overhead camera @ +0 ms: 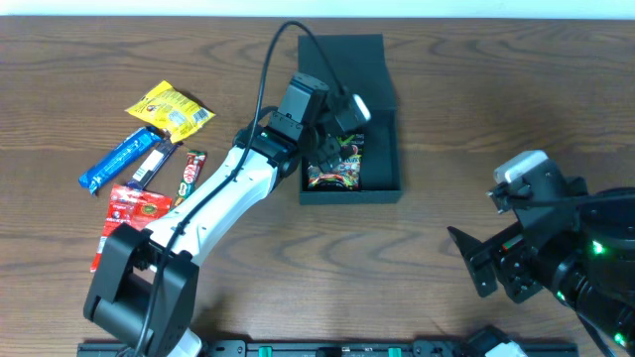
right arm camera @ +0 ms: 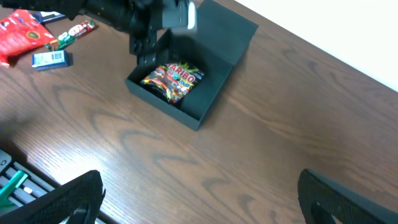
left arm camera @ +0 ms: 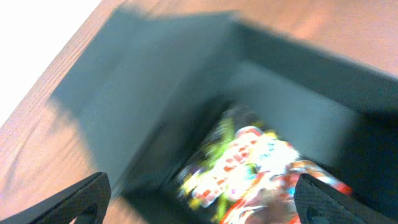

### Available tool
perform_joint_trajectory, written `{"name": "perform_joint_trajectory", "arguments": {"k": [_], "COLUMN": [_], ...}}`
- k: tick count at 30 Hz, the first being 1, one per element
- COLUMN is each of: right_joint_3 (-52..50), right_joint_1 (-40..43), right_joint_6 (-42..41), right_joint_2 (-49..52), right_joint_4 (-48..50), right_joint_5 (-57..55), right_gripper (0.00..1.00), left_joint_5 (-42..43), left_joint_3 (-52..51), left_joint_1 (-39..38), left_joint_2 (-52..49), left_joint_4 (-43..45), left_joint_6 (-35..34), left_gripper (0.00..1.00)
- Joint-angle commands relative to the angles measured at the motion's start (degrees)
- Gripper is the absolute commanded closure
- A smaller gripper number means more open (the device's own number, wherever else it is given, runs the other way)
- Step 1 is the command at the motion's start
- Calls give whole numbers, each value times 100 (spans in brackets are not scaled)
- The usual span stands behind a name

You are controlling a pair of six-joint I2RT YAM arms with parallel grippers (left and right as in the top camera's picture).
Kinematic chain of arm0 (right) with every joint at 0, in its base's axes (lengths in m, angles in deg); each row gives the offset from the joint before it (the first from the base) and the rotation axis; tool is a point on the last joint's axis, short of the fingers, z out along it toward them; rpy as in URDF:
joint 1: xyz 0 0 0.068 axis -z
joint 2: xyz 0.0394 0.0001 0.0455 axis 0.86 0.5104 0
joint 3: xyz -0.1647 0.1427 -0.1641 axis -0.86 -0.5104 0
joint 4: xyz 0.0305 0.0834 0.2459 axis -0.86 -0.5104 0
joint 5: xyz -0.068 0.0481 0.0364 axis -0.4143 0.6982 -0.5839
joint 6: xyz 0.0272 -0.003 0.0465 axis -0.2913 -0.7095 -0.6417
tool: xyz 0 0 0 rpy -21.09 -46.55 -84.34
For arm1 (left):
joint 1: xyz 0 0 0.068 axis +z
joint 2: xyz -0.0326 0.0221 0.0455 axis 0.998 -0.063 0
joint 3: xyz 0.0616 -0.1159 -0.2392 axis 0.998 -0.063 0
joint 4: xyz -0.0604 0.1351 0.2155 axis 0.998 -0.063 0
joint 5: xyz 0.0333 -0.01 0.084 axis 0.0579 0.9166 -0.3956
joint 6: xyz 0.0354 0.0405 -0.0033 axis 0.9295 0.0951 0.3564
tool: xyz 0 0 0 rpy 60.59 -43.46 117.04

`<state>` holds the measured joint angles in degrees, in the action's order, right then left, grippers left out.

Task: Pack container
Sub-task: 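Carry the Haribo bag into the black box and release, then grasp the yellow candy bag with the left gripper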

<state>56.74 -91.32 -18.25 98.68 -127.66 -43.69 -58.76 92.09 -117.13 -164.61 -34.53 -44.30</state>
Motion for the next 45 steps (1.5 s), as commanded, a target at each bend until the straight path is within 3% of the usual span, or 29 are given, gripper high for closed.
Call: {"name": "perform_joint_trajectory", "arguments": {"k": [1, 3, 7, 12, 19, 23, 28, 29, 34, 45], "right_joint_3": [9, 9, 9, 9, 9, 7, 7, 7, 7, 7], "right_joint_1": [-22, -22, -22, -22, -22, -22, -22, -22, -22, -22], "right_joint_6": [-72, -72, -72, -70, -74, -166, -208, -208, -205, -225], "right_joint_2": [7, 7, 7, 9, 17, 20, 35, 39, 103, 501], "right_joint_4": [-7, -7, -7, 0, 20, 17, 15, 17, 101, 170], "right_joint_5": [-33, -33, -35, -35, -33, -31, -31, -31, -35, -35], "right_gripper": [1, 1, 1, 1, 1, 1, 1, 1, 1, 1], "left_joint_5": [-1899, -2280, -3287, -2592, -2288, -1425, -1331, -1327, -1547, -2135], "left_joint_3": [96, 96, 96, 96, 96, 96, 96, 96, 243, 3324], "left_joint_1": [107, 168, 431, 1283, 2433, 2470, 2472, 2474, 2511, 2949], "left_joint_2": [356, 551, 918, 920, 625, 538, 529, 525, 229, -2031], "left_joint_4": [-20, -142, -503, -721, -761, -658, -603, -603, -780, -3449], "left_joint_6": [-1856, -1875, -2680, -2767, -5858, -5735, -5799, -5836, -6636, -7412], "left_gripper": [5, 5, 5, 5, 5, 5, 1, 5, 4, 4]}}
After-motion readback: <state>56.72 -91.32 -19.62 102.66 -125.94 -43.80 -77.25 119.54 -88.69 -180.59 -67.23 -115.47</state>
